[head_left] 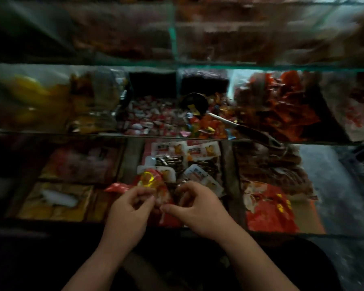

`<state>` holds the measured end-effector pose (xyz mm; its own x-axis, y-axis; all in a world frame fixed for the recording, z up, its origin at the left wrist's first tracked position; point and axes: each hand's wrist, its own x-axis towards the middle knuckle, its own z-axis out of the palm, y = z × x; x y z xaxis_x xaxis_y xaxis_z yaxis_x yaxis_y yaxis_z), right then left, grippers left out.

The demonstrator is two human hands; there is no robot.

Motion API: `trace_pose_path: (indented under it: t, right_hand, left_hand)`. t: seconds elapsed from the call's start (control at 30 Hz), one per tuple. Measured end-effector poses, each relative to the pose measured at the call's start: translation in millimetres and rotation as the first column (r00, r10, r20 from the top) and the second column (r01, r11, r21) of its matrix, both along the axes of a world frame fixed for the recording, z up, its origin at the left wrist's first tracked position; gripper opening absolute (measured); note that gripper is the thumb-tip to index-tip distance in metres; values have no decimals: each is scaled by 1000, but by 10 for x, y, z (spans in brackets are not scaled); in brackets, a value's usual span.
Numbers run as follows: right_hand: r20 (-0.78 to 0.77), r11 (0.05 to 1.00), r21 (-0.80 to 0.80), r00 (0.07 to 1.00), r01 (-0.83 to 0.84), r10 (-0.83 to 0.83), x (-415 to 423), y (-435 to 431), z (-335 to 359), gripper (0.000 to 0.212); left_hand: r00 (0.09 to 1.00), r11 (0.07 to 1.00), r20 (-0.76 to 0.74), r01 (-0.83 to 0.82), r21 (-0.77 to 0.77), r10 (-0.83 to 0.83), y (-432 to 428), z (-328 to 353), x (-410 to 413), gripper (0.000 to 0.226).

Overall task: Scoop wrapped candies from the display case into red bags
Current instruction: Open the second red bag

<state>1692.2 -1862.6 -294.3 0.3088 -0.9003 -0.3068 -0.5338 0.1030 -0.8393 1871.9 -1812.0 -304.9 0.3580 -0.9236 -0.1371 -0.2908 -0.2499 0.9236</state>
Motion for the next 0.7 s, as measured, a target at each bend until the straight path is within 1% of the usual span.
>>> trace_pose_path:
  t: [0.03, 0.1, 0.13, 0.2, 0.3, 0.33, 0.4, 0.43, 0.47, 0.5, 0.53, 0.6, 0.63, 0.7]
  right_hand:
    - [-23, 999, 6, 999, -40, 40, 160, 24, -6, 51]
    - [-98, 993, 43, 988, -112, 116, 425, 79, -16, 71]
    - [-142, 989, 61, 980, -134, 142, 539, 108, -28, 74]
    - [-242, 991, 37, 961, -131, 136, 722, 167, -74, 67]
    - [-433, 987, -124, 900, -104, 41, 897, 209, -150, 62]
    - [-479, 983, -151, 878, -103, 18, 927, 204, -161, 55]
    - [-545, 984, -132, 838, -118, 27, 951, 181, -166, 35]
    - [-568, 986, -101, 821, -133, 53, 952, 171, -159, 27]
    - [-576, 986, -78, 814, -149, 77, 952, 155, -144, 23]
    - [-565, 984, -77, 820, -161, 90, 941, 138, -111, 23]
    - [-550, 980, -103, 831, -170, 86, 914, 116, -60, 24]
    - [-564, 957, -215, 825, -194, 41, 817, 22, 115, 28]
    - [-590, 938, -267, 807, -219, 20, 752, -44, 225, 30]
    - [-627, 904, -348, 779, -247, -29, 590, -168, 439, 30]
  left_hand:
    - [999, 999, 11, -31, -21, 32, 95, 4, 142, 23]
    - [995, 996, 87, -52, -68, 58, 249, 1, 405, 25]
    - [989, 995, 131, -57, -79, 67, 299, -12, 529, 24]
    - [972, 996, 223, -63, -69, 77, 339, -72, 734, 27]
    - [933, 994, 345, -101, -32, 106, 325, -183, 904, 32]
    - [917, 993, 382, -119, -15, 116, 303, -209, 933, 34]
    - [879, 992, 468, -120, 40, 88, 221, -259, 978, 52]
    - [870, 992, 492, -89, 89, 34, 162, -279, 997, 60]
    - [868, 986, 495, -52, 155, -32, 93, -275, 1007, 62]
    - [873, 977, 479, -13, 215, -94, 19, -263, 1016, 57]
    - [879, 965, 454, 22, 263, -144, -45, -230, 1021, 45]
    - [867, 956, 458, 65, 287, -197, -155, -124, 1022, 15]
    - [852, 957, 478, 82, 278, -211, -205, -52, 1008, 7]
    - [798, 963, 549, 140, 232, -248, -283, 75, 919, 22]
